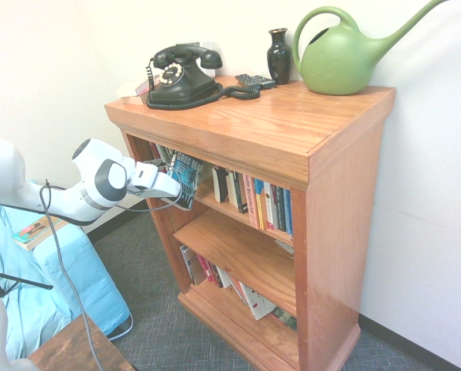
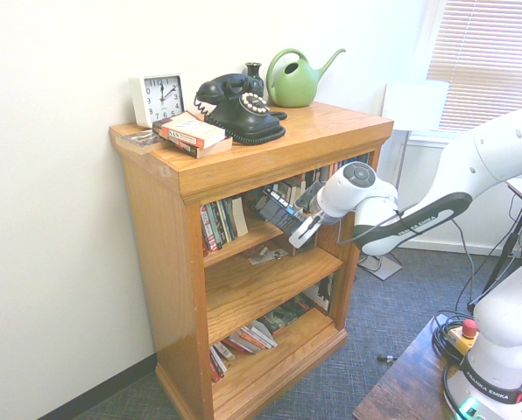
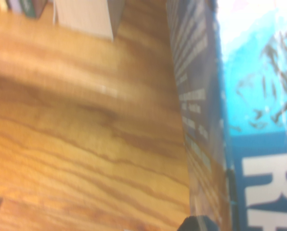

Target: Put the book on the shelf

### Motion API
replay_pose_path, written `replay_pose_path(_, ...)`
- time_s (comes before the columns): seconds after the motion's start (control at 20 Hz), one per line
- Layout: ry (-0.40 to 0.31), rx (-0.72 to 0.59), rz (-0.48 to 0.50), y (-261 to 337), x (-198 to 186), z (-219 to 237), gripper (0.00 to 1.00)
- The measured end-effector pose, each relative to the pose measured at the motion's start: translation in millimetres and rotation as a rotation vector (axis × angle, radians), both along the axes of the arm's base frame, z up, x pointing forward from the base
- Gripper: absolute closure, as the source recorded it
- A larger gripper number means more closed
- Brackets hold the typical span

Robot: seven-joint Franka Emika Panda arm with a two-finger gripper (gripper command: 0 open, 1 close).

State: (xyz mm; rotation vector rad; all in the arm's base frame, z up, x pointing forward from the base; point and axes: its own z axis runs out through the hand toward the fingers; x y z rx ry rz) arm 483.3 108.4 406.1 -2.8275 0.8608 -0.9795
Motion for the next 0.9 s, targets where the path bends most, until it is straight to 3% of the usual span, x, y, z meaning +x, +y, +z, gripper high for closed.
replay_pose_path(0.3, -0.002, 0.041, 0.003, 0.5, 31.7, 2.0, 1.00)
replay_pose_path(0.9, -0.001, 0.061, 0.004, 23.0, 52.1, 4.9, 1.00)
